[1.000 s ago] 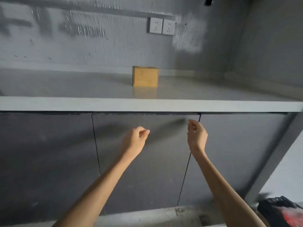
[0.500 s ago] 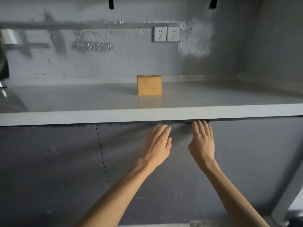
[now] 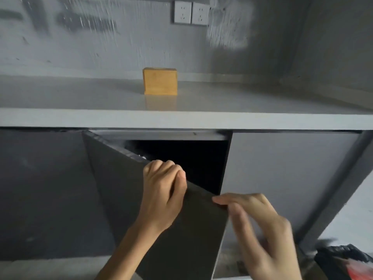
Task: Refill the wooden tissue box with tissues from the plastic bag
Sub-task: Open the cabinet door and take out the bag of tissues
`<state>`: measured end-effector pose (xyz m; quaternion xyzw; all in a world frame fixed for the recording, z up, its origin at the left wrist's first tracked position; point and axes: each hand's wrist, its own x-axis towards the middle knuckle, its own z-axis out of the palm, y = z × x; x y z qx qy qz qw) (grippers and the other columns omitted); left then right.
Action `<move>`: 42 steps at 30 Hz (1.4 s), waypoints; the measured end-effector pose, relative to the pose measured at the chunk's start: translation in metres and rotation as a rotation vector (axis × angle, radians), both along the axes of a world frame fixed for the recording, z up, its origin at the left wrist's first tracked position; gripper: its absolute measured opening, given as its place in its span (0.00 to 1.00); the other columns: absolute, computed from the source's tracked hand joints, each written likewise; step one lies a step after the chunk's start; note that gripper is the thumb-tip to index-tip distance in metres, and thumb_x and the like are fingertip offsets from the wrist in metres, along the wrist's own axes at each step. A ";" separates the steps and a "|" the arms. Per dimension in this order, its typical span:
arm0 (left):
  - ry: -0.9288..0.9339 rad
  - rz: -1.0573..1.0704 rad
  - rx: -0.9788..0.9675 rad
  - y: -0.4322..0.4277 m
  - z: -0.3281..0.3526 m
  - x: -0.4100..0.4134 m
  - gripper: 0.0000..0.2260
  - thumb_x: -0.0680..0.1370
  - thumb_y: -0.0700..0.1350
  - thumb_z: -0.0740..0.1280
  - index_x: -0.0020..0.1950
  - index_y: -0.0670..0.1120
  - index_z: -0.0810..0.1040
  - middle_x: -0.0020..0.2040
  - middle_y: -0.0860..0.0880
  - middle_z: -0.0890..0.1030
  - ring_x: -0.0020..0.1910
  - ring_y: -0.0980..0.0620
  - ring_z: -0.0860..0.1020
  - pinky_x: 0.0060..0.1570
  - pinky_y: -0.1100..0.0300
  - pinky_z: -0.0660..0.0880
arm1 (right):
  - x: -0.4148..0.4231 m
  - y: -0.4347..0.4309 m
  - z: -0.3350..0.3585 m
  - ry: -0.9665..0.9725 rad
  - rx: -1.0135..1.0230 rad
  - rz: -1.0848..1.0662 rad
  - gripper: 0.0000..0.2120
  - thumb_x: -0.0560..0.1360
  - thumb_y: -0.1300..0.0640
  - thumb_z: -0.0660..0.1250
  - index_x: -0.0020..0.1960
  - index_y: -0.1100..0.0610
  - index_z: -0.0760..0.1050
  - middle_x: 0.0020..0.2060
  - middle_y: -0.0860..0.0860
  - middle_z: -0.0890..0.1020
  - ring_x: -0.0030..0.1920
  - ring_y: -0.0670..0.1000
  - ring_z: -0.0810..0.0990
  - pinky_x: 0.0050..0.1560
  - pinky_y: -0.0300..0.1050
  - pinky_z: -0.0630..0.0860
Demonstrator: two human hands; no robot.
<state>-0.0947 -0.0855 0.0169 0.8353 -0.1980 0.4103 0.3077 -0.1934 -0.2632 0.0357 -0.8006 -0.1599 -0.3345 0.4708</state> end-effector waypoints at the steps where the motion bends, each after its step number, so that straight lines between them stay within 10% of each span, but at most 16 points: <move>1: -0.020 -0.003 -0.028 0.005 0.000 -0.006 0.16 0.79 0.43 0.54 0.33 0.45 0.71 0.32 0.52 0.72 0.37 0.51 0.69 0.47 0.60 0.61 | 0.005 -0.003 0.002 0.049 0.122 0.060 0.13 0.79 0.48 0.60 0.50 0.46 0.84 0.46 0.44 0.86 0.47 0.46 0.83 0.46 0.37 0.77; 5: -0.039 -0.020 -0.102 0.021 -0.003 -0.026 0.18 0.79 0.43 0.53 0.30 0.42 0.71 0.29 0.49 0.72 0.36 0.50 0.70 0.46 0.56 0.63 | 0.058 -0.002 -0.033 0.237 0.174 0.052 0.10 0.82 0.51 0.62 0.53 0.48 0.82 0.42 0.43 0.85 0.44 0.47 0.83 0.44 0.50 0.81; 11: -0.001 -0.118 -0.153 0.048 -0.006 -0.046 0.19 0.77 0.41 0.54 0.27 0.39 0.70 0.27 0.47 0.73 0.34 0.44 0.70 0.45 0.51 0.62 | 0.127 0.045 -0.105 0.373 0.106 0.039 0.06 0.79 0.53 0.67 0.51 0.52 0.82 0.42 0.41 0.84 0.43 0.40 0.82 0.47 0.43 0.81; 17: 0.058 -0.226 -0.158 0.083 -0.002 -0.071 0.20 0.77 0.40 0.54 0.24 0.41 0.69 0.26 0.47 0.72 0.32 0.46 0.69 0.46 0.45 0.63 | 0.200 0.115 -0.151 0.601 -0.099 0.093 0.08 0.73 0.57 0.60 0.37 0.57 0.74 0.33 0.51 0.80 0.37 0.60 0.77 0.39 0.47 0.74; 24: 0.736 0.062 0.424 0.105 0.064 -0.063 0.22 0.81 0.54 0.55 0.32 0.48 0.77 0.31 0.54 0.79 0.33 0.55 0.77 0.39 0.61 0.71 | 0.267 0.181 -0.163 0.778 -0.167 0.107 0.12 0.73 0.56 0.61 0.48 0.51 0.83 0.47 0.56 0.85 0.51 0.61 0.80 0.49 0.48 0.75; 32: 0.783 0.351 0.776 0.089 0.063 -0.030 0.19 0.78 0.53 0.58 0.31 0.44 0.65 0.27 0.46 0.62 0.26 0.49 0.61 0.27 0.59 0.60 | 0.320 0.206 -0.165 0.839 -0.099 0.034 0.12 0.75 0.49 0.63 0.47 0.55 0.82 0.46 0.58 0.84 0.49 0.62 0.82 0.46 0.48 0.75; 39: 0.714 0.452 0.771 0.090 0.060 -0.028 0.19 0.75 0.54 0.58 0.30 0.44 0.62 0.26 0.45 0.61 0.25 0.48 0.60 0.27 0.60 0.58 | 0.353 0.233 -0.176 1.175 0.111 0.108 0.51 0.64 0.24 0.66 0.72 0.60 0.64 0.67 0.59 0.73 0.66 0.61 0.74 0.67 0.55 0.72; 42: 0.671 0.470 0.671 0.092 0.060 -0.027 0.19 0.75 0.53 0.59 0.31 0.44 0.60 0.26 0.46 0.60 0.26 0.49 0.59 0.27 0.60 0.60 | 0.341 0.234 -0.164 1.230 0.225 0.190 0.52 0.64 0.24 0.66 0.73 0.61 0.62 0.69 0.53 0.70 0.68 0.58 0.72 0.66 0.48 0.70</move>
